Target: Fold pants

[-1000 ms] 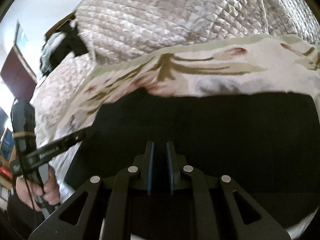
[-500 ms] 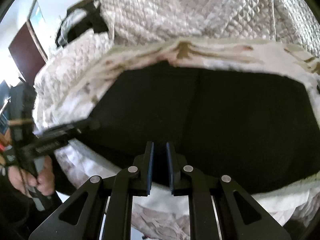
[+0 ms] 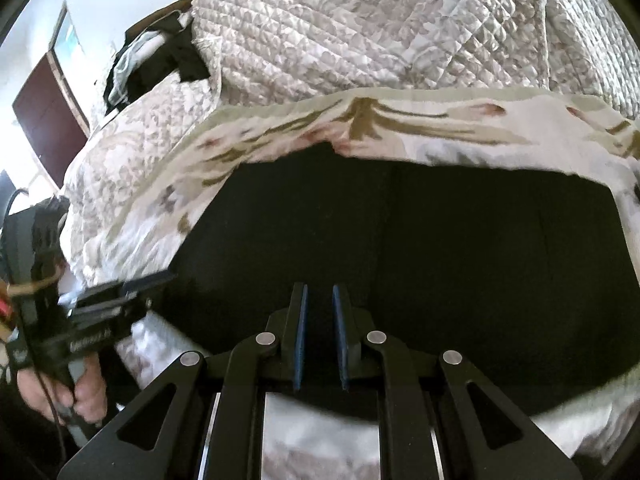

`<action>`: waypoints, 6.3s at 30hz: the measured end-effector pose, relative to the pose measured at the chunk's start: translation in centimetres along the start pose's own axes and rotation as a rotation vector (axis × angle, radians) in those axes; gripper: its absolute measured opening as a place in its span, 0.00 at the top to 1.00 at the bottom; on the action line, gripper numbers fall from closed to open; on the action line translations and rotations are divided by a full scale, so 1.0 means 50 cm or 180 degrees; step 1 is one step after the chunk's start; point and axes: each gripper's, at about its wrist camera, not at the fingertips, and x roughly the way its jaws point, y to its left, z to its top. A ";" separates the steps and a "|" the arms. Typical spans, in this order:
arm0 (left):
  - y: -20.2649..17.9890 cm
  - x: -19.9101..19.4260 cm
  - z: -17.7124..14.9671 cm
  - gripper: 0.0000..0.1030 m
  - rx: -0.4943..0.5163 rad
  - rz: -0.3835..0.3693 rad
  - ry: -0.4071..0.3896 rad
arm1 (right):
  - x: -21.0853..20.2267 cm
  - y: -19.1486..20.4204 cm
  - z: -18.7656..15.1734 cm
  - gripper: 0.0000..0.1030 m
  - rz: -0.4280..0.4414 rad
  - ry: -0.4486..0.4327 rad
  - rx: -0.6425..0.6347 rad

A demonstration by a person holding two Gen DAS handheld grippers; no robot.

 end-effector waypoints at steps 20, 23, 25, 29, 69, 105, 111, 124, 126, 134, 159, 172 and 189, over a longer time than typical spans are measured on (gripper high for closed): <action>0.013 0.038 0.051 0.65 0.0059 0.0207 -0.0053 | 0.071 -0.033 0.050 0.88 -0.0030 0.0094 0.0224; 0.011 0.039 0.048 0.65 0.0102 0.0227 -0.0068 | 0.065 -0.030 0.031 0.88 -0.0015 0.0086 0.0136; 0.010 0.038 0.045 0.65 0.0117 0.0234 -0.0078 | 0.052 -0.028 0.025 0.88 -0.0030 0.0096 0.0124; 0.009 0.038 0.042 0.64 0.0123 0.0235 -0.0087 | 0.021 -0.014 0.005 0.87 -0.0031 0.0083 0.0029; -0.034 0.028 0.008 0.61 0.0294 0.0073 -0.0138 | -0.160 -0.311 -0.117 0.47 -0.0564 -0.0399 0.1650; 0.117 -0.040 0.041 0.61 -0.0604 0.0439 -0.0439 | 0.062 0.144 0.083 0.78 0.0415 0.0081 -0.0213; 0.138 -0.045 0.032 0.61 -0.0697 0.0441 -0.0415 | 0.114 0.153 0.046 0.78 0.0379 0.0238 -0.0297; 0.165 -0.061 0.034 0.61 -0.0869 0.0441 -0.0483 | 0.129 0.221 0.028 0.78 0.0343 0.0299 -0.0578; 0.166 -0.060 0.033 0.61 -0.0874 0.0444 -0.0475 | 0.128 0.227 0.028 0.78 0.0308 0.0294 -0.0619; 0.161 -0.059 0.031 0.61 -0.0847 0.0457 -0.0485 | 0.109 0.238 0.028 0.48 0.0675 0.0255 -0.0618; 0.075 -0.045 0.089 0.61 -0.0449 0.0255 -0.0463 | 0.030 0.030 0.021 0.79 0.0433 -0.0092 0.0096; -0.020 0.101 0.210 0.61 0.0077 0.0070 -0.0112 | 0.108 -0.071 0.152 0.79 -0.0016 -0.0111 0.0084; -0.009 0.095 0.162 0.58 0.0120 0.0295 -0.0199 | 0.061 -0.052 0.098 0.81 -0.0106 -0.0094 0.0040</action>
